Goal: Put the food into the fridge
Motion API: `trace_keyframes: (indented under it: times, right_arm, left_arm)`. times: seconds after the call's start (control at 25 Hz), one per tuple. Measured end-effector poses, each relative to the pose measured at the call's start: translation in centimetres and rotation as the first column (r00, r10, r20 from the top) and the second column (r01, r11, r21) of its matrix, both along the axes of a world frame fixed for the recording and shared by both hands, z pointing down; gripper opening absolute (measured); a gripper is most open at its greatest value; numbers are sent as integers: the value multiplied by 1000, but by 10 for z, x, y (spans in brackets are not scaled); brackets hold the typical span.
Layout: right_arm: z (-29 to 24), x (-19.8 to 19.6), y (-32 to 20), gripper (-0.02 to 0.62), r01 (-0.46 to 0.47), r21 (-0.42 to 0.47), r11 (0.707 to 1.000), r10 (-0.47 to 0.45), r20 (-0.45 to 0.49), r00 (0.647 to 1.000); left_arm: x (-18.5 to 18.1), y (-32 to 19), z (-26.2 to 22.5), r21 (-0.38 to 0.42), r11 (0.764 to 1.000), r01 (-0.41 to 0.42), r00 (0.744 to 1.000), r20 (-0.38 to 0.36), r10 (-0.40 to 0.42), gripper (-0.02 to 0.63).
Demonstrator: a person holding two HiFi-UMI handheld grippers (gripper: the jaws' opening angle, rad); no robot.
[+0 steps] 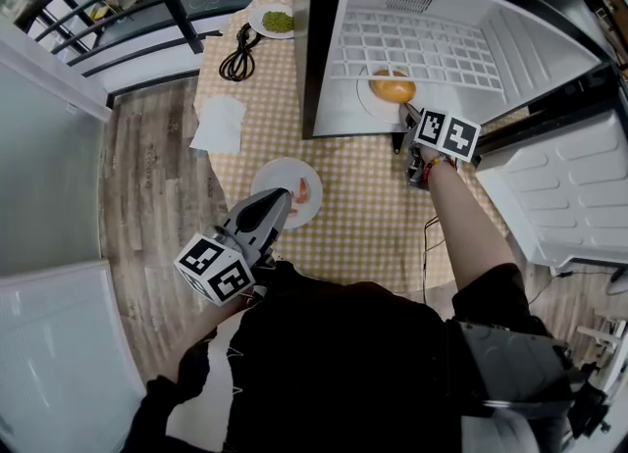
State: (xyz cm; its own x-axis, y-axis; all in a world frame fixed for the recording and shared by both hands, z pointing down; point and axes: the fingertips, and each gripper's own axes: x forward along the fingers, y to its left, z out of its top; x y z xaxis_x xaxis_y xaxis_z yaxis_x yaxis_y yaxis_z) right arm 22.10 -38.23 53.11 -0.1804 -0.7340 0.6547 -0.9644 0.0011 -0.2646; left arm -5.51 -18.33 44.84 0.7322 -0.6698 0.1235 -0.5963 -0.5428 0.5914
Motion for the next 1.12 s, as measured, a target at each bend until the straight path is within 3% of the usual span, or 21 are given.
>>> trace_keyframes:
  times: [1.12]
  right_arm:
    - [1, 0, 3, 179, -5, -6, 1000, 4, -104, 995]
  left_arm:
    - [-11, 7, -1, 4, 1000, 30, 1000, -5, -30, 17]
